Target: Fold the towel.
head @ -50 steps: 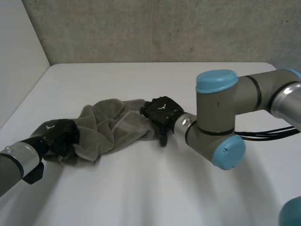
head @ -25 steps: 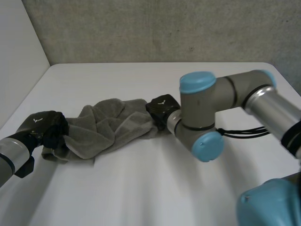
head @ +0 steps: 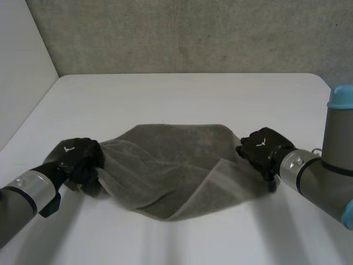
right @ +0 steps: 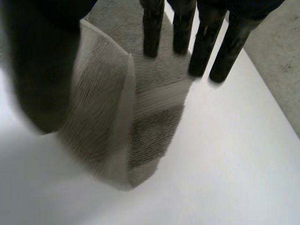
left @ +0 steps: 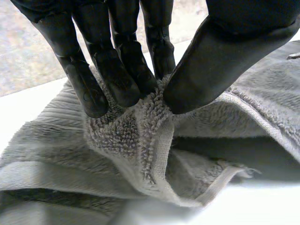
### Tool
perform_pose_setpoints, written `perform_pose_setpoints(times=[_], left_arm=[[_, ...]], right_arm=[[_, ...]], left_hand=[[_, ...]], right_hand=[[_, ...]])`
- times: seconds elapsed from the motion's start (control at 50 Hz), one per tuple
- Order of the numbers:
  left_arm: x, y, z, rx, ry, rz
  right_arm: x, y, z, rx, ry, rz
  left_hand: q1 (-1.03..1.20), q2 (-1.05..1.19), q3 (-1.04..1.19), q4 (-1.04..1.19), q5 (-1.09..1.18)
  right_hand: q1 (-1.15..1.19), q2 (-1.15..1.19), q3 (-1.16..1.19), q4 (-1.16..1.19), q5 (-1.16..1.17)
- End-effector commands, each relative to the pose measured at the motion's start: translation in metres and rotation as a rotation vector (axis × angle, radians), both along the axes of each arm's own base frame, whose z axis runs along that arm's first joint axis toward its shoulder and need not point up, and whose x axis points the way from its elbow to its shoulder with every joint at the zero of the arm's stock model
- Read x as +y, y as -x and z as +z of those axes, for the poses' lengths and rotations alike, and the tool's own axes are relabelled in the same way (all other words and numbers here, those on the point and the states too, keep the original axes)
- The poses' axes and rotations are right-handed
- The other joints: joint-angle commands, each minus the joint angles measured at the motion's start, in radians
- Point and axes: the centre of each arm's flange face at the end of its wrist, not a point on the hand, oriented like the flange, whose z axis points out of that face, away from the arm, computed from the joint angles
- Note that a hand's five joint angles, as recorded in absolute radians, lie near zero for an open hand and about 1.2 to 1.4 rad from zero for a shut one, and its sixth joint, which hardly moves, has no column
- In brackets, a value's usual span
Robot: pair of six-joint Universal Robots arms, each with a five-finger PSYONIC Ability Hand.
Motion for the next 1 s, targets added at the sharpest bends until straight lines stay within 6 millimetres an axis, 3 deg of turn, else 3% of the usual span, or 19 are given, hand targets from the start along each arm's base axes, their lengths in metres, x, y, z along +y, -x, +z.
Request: perform_pose_setpoints(times=[0.02,0.16,0.46,0.7,0.74,0.76,0.8,0.82,0.86,1.0], left_arm=[[0.006,0.005,-0.004,-0.001,-0.012,-0.021],[0.008,0.005,-0.006,-0.001,-0.002,-0.025],[0.010,0.005,-0.008,-0.003,-0.012,-0.025],[0.011,0.005,-0.009,-0.003,-0.012,-0.025],[0.011,0.005,-0.009,-0.002,-0.001,-0.025],[0.011,0.005,-0.009,-0.002,-0.001,-0.025],[0.010,0.005,-0.009,-0.003,0.004,-0.024],[0.010,0.005,-0.009,-0.002,0.007,-0.024],[0.010,0.005,-0.009,-0.003,0.007,-0.025],[0.004,0.004,-0.001,-0.004,0.042,-0.018]], right_arm=[[-0.006,-0.010,0.006,-0.151,0.033,-0.043],[-0.014,-0.016,0.011,-0.250,0.026,-0.079],[-0.036,-0.053,-0.038,-0.278,-0.115,-0.016],[-0.038,-0.064,-0.063,-0.247,-0.216,0.005],[-0.037,-0.064,-0.067,-0.235,-0.230,0.001],[-0.037,-0.064,-0.067,-0.235,-0.230,0.001],[-0.036,-0.063,-0.065,-0.234,-0.230,0.000],[-0.036,-0.063,-0.065,-0.234,-0.230,0.000],[-0.037,-0.062,-0.054,-0.246,-0.209,-0.004],[-0.036,-0.063,-0.019,-0.288,-0.129,0.018]], left_hand=[[0.092,0.035,0.036,0.016,0.075],[0.092,0.035,0.036,0.016,0.075],[0.080,0.024,0.024,0.004,0.063],[0.078,0.021,0.022,0.001,0.060],[0.075,0.018,0.019,-0.002,0.057],[0.075,0.018,0.019,-0.002,0.057],[0.072,0.015,0.016,-0.005,0.054],[0.069,0.012,0.013,-0.008,0.051],[0.063,0.006,0.007,-0.014,0.045],[0.086,0.029,0.030,0.010,0.069]], right_hand=[[-0.152,-0.135,-0.161,-0.161,-0.115],[-0.138,-0.122,-0.147,-0.148,-0.102],[0.093,0.110,0.085,0.084,0.130],[0.199,0.216,0.190,0.190,0.236],[0.368,0.385,0.359,0.359,0.405],[0.369,0.386,0.361,0.360,0.406],[0.734,0.751,0.725,0.725,0.771],[0.736,0.753,0.728,0.727,0.773],[1.069,1.086,1.060,1.059,1.105],[1.070,1.087,1.061,1.061,1.106]])
